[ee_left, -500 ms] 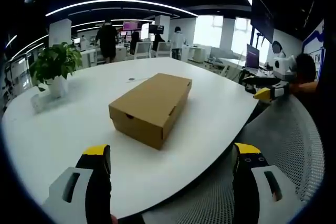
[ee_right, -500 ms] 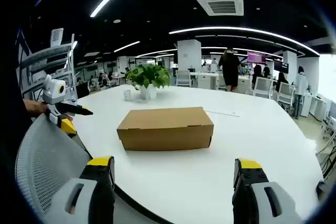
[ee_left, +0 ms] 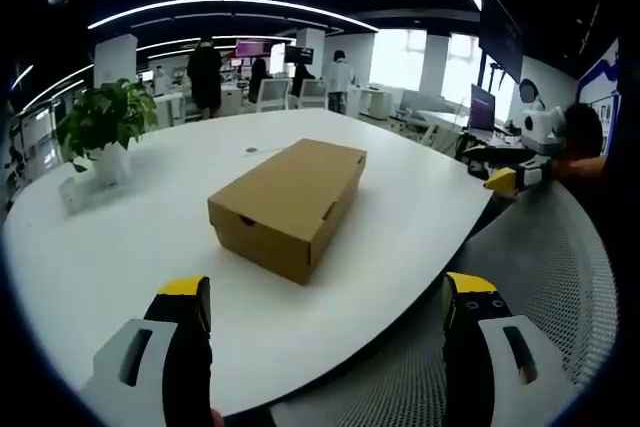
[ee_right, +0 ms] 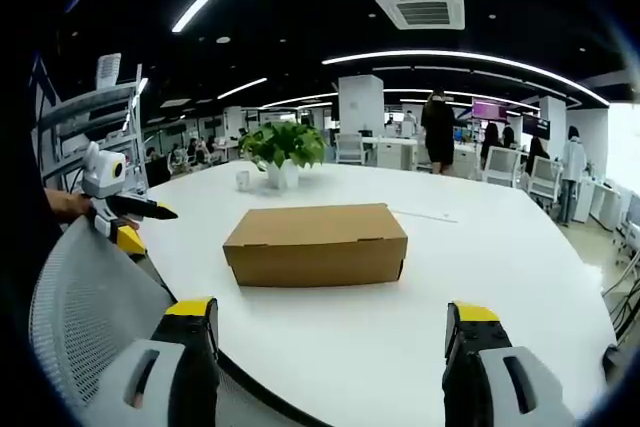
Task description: Operate the shoe box by opening the lid, removing the specified soft item, and placing it in the target area until the item is outside and the box remains undamaged.
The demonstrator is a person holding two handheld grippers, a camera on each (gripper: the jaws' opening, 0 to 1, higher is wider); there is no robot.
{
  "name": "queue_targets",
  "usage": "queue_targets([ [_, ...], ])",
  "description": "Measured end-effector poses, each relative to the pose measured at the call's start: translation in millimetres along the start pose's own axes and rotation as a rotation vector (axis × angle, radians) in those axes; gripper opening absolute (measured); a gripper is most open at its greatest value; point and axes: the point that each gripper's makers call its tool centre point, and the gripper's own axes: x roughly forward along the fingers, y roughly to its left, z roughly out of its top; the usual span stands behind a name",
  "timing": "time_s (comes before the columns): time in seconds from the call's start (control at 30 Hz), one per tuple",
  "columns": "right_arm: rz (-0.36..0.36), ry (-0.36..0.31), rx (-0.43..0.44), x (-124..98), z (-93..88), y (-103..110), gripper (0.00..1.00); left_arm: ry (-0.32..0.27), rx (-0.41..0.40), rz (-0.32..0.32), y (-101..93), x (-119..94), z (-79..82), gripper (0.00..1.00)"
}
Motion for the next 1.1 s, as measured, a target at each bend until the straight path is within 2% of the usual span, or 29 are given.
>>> queue_targets([
  [0.63,-0.001,0.003,0.003,-1.0,-0.8,-0.5,0.95,0.004,0.001,-0.009,-1.7,0.8,-0.5,1.0],
  [1.1,0.009,0.006,0.007,-0.7,-0.3,0.8,0.99,0.015,0.01,0.003,-0.6,0.7,-1.2,1.0],
])
